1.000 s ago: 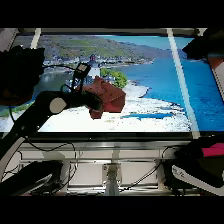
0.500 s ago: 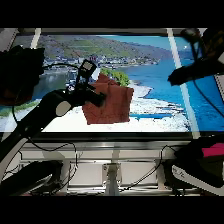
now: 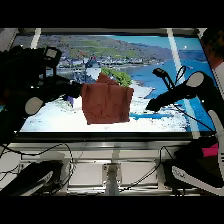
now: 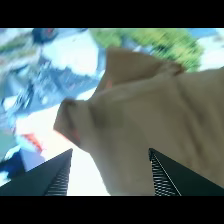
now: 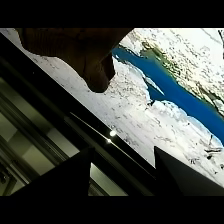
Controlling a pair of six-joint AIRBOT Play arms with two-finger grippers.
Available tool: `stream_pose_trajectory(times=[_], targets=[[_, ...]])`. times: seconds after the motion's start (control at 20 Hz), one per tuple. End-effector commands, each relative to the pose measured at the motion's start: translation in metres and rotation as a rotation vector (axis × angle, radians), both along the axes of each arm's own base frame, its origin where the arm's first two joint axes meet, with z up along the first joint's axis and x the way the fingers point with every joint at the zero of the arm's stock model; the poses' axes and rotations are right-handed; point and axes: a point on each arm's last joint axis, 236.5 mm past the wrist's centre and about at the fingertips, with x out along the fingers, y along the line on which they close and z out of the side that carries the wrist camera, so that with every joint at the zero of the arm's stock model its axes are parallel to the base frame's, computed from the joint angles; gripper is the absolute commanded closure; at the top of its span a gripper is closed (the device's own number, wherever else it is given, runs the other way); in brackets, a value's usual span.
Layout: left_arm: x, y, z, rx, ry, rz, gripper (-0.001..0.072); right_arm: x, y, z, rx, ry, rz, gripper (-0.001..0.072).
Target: Fold the clothes and pants, and hang the long-sleeved shirts on hangers.
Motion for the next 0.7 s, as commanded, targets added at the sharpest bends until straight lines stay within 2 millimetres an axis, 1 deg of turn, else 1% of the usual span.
stream_pose_trajectory(times=[0.0,0.1,0.2,0.35,0.45,0.55,0.65], targets=[[-0.021,0.044,-0.037,0.021,0.184,0.119,0.0181,0.0,0.029,-0.02,0.078,0.012,-0.076,0.0265],[-0.027,0.049,-0.053,0.016,0.231,0.134,0.0181,-0.004,0.043,-0.034,0.119,0.035,-0.109,0.0254],[-0.039,0.049,-0.076,0.021,0.29,0.133,0.0181,-0.006,0.048,-0.052,0.111,0.068,-0.138,0.0254],[-0.062,0.037,-0.117,-0.046,0.399,0.133,0.0181,-0.009,0.06,-0.075,0.12,0.123,-0.144,0.0254],[-0.073,0.028,-0.141,-0.105,0.442,0.145,0.0181,-0.01,0.065,-0.091,0.106,0.147,-0.14,0.0254],[-0.076,0.021,-0.156,-0.165,0.448,0.164,0.0181,-0.011,0.07,-0.104,0.096,0.165,-0.13,0.0254],[-0.078,0.02,-0.168,-0.2,0.442,0.185,0.0181,-0.012,0.074,-0.112,0.099,0.181,-0.135,0.0255]])
